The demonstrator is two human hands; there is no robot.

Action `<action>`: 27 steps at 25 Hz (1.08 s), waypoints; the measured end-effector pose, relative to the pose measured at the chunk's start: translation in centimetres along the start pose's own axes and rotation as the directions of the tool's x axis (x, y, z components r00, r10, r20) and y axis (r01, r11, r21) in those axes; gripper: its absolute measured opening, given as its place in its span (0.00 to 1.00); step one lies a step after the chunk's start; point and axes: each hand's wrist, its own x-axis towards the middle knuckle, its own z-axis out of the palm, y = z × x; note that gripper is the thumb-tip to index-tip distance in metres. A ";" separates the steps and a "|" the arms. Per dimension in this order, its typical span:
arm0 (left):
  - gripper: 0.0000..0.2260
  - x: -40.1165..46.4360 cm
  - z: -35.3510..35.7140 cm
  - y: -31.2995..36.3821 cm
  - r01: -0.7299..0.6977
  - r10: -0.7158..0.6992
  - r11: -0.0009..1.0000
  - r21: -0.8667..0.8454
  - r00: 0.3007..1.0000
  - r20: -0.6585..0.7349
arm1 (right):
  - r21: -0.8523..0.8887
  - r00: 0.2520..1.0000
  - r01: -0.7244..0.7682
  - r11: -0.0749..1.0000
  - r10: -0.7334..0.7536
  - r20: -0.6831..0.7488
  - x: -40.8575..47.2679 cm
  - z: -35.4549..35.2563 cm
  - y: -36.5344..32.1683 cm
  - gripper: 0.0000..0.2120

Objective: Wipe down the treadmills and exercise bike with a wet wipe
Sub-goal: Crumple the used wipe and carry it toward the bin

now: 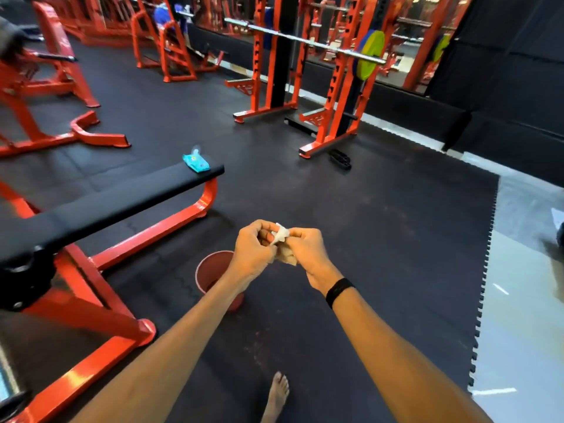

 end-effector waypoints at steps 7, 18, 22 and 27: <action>0.19 13.4 -6.0 -4.4 0.112 -0.122 0.969 0.220 0.992 0.035 | -0.107 0.981 0.035 0.994 -0.014 0.193 16.0 5.9 1.0 0.09; 0.09 24.0 -13.5 -12.0 0.443 -0.360 0.870 0.218 0.871 -0.335 | -0.481 0.968 0.055 0.875 0.071 0.240 31.7 15.2 1.8 0.12; 0.09 28.3 -15.5 -13.9 0.458 -0.405 0.862 0.218 0.880 -0.249 | -0.498 0.974 -0.031 0.867 0.139 0.181 35.6 17.2 2.3 0.10; 0.08 33.5 -18.4 -16.0 0.468 -0.443 0.863 0.193 0.883 -0.157 | -0.419 0.959 -0.229 0.879 0.278 0.061 39.0 18.7 3.1 0.19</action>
